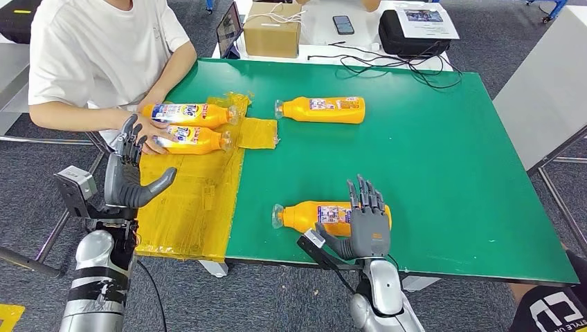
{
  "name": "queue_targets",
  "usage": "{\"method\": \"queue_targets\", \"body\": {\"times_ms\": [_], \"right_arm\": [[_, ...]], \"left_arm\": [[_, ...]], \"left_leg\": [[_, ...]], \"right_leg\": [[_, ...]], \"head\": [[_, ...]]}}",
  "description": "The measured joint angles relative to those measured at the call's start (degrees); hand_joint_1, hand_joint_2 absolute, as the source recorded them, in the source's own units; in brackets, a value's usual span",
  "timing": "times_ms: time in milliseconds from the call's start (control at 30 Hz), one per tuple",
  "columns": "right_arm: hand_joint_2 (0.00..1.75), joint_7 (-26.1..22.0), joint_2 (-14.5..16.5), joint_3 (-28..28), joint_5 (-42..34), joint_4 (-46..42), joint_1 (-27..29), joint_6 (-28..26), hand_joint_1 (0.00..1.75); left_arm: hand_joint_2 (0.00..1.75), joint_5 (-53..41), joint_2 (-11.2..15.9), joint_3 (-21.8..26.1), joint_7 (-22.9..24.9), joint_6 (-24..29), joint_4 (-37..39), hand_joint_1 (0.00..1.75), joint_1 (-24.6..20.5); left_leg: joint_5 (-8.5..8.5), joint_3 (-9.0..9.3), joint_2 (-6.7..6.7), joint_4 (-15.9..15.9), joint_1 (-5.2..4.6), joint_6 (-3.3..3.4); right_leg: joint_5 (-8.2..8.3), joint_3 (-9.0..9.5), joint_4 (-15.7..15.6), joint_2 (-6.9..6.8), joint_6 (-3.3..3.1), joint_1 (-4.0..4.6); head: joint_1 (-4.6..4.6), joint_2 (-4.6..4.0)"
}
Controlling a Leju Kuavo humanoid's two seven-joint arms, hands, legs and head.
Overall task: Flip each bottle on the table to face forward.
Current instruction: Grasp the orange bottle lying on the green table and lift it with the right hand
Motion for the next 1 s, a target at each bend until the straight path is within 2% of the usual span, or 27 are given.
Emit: {"method": "queue_targets", "body": {"times_ms": [167, 300, 500, 800, 833, 933, 967, 1000], "right_arm": [[1.75, 3.7, -1.7, 0.0, 0.8, 6.0, -2.9, 5.4, 0.00], [1.75, 5.5, -3.5, 0.0, 1.9, 8.9, -5.0, 7.8, 0.00], [1.75, 6.0, -5.2, 0.3, 2.6, 11.9, -7.9, 10.1, 0.00], [1.75, 6.0, -5.8, 0.8, 2.8, 14.4, -10.5, 11.4, 0.00], [1.75, 6.0, -5.9, 1.0, 2.8, 14.9, -10.9, 12.0, 0.10], [1.75, 5.9, -6.2, 1.8, 2.0, 16.7, -12.7, 15.3, 1.37], [1.75, 5.8, -6.3, 2.1, 1.5, 17.4, -13.4, 16.5, 1.71], [1.75, 5.6, -6.5, 2.3, 1.0, 18.2, -14.0, 17.5, 1.75]], "left_arm": [[1.75, -0.7, -0.2, 0.0, 0.8, -0.3, -0.3, 0.00, 1.2], [1.75, -3.6, -0.4, 0.0, 3.8, 2.6, 0.3, 0.00, 1.6], [1.75, -5.0, -0.9, -0.4, 4.9, 4.5, 2.6, 0.00, 1.6], [1.75, -5.0, -1.2, -0.9, 5.0, 4.6, 3.6, 0.00, 1.7], [1.75, -5.0, -1.2, -1.0, 5.0, 4.6, 3.6, 0.00, 1.7], [1.75, -4.8, -1.2, -1.1, 5.3, 4.7, 3.6, 0.00, 1.7], [1.75, -4.6, -1.2, -1.1, 5.5, 4.7, 3.6, 0.00, 1.7], [1.75, -4.4, -1.2, -1.1, 5.6, 4.7, 3.6, 0.00, 1.7]], "left_leg": [[0.00, 0.00, 0.00, 0.0, 0.00, 0.00], [0.00, 0.00, 0.00, 0.0, 0.00, 0.00], [0.00, 0.02, 0.00, 0.0, 0.00, 0.00], [0.01, 0.04, 0.01, 0.0, 0.00, 0.01], [0.01, 0.05, 0.01, 0.0, 0.00, 0.01], [0.01, 0.15, 0.03, 0.0, 0.00, 0.01], [0.01, 0.18, 0.03, 0.0, 0.00, 0.01], [0.01, 0.21, 0.03, 0.0, 0.00, 0.01]], "right_leg": [[0.00, 0.00, 0.0, 0.00, 0.00, 0.00], [0.00, 0.00, 0.0, 0.00, 0.00, 0.00], [0.01, 0.00, 0.0, 0.00, 0.01, 0.00], [0.01, 0.03, 0.0, 0.00, 0.01, 0.00], [0.02, 0.04, 0.0, 0.00, 0.01, 0.00], [0.02, 0.12, 0.0, 0.01, 0.01, 0.00], [0.02, 0.15, 0.0, 0.01, 0.01, 0.00], [0.02, 0.18, 0.0, 0.00, 0.01, 0.00]], "head": [[0.00, 0.00], [0.00, 0.00], [-0.01, 0.00], [-0.01, 0.00], [-0.01, 0.00], [-0.01, 0.00], [-0.01, 0.00], [0.00, 0.00]]}}
